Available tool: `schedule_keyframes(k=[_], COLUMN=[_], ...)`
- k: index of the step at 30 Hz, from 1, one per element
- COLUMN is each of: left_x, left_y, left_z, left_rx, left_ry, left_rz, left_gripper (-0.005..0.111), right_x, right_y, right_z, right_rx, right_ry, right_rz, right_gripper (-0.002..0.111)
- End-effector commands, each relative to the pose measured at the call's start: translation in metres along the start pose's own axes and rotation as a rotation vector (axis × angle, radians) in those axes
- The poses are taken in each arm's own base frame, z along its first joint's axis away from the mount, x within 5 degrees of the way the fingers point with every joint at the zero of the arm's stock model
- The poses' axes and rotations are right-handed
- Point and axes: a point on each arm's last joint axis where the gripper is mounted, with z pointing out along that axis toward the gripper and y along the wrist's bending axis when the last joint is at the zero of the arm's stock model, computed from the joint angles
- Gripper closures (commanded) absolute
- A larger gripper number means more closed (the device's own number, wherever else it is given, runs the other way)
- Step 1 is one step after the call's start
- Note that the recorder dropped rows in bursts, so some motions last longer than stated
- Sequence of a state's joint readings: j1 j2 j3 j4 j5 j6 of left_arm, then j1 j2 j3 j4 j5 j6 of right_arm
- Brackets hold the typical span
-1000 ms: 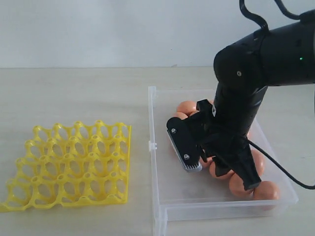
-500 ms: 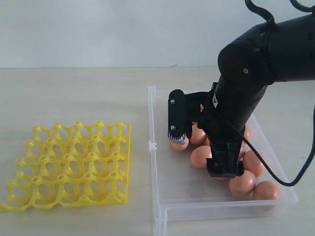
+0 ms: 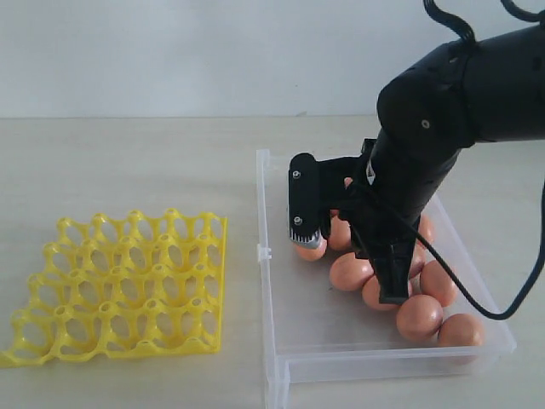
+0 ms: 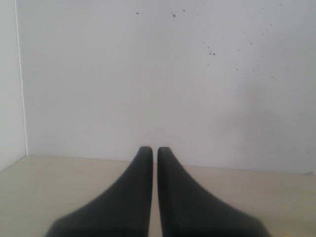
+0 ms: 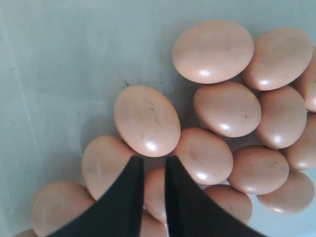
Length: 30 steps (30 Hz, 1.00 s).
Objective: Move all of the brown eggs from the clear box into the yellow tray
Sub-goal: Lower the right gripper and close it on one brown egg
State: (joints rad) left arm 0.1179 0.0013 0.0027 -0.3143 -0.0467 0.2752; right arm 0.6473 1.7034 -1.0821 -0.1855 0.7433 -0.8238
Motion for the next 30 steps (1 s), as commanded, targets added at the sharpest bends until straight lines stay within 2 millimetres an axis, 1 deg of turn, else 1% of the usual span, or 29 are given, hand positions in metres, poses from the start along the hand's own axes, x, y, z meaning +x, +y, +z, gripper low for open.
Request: schedule_keyframes(k=[1,2,3,4,5,7,9,12,14,16,21,25,30], left_x=[-0.001,-0.001,-0.001,-0.001,-0.001,-0.001,-0.001,-0.001,-0.001,-0.001,-0.001,-0.001,-0.001], left_y=[0.0,0.0,0.0,0.0,0.0,0.0,0.0,0.0,0.0,0.0,0.0,0.0,0.0], left_z=[0.0,0.0,0.0,0.0,0.0,0.0,0.0,0.0,0.0,0.0,0.0,0.0,0.0], left_rx=[-0.003,-0.003,-0.003,-0.003,-0.003,-0.003,-0.003,-0.003,-0.003,-0.003,-0.003,-0.003,-0.003], left_ry=[-0.009,-0.009,-0.009,-0.009,-0.009,-0.009,-0.009,-0.009,-0.009,-0.009,-0.009,-0.009,-0.009], left_rz=[-0.001,-0.001,-0.001,-0.001,-0.001,-0.001,-0.001,-0.001,-0.001,-0.001,-0.001,-0.001,-0.001], left_gripper=[0.103,0.103,0.103,0.103,0.103,0.103,0.103,0.103,0.103,0.103,0.103,0.103,0.103], right_x=[0.0,0.0,0.002,0.002,0.001,0.001,0.002,-0.001,-0.003,-0.003,-0.006,-0.008,-0.007], right_y=[0.001,0.002,0.005,0.005,0.002,-0.001,0.0,0.003,0.007,0.007,0.003,0.003,0.005], right_z=[-0.001,-0.001,-0.001,-0.001,0.0,0.0,0.001,0.011,0.022,0.027,0.028,0.039,0.054], right_rx=[0.001,-0.013,-0.042,-0.047,0.0,0.031,0.024,-0.023,-0.068,-0.071,-0.031,-0.029,-0.048], right_ry=[-0.006,-0.002,0.016,0.02,0.004,0.004,0.011,0.006,0.007,0.006,-0.02,-0.026,0.012], right_rz=[-0.023,-0.046,-0.096,-0.111,-0.079,-0.031,-0.031,-0.006,-0.041,-0.068,-0.076,-0.079,-0.116], right_gripper=[0.099,0.091,0.062,0.04,0.003,0.006,0.006,0.006,0.006,0.006,0.006,0.006,0.006])
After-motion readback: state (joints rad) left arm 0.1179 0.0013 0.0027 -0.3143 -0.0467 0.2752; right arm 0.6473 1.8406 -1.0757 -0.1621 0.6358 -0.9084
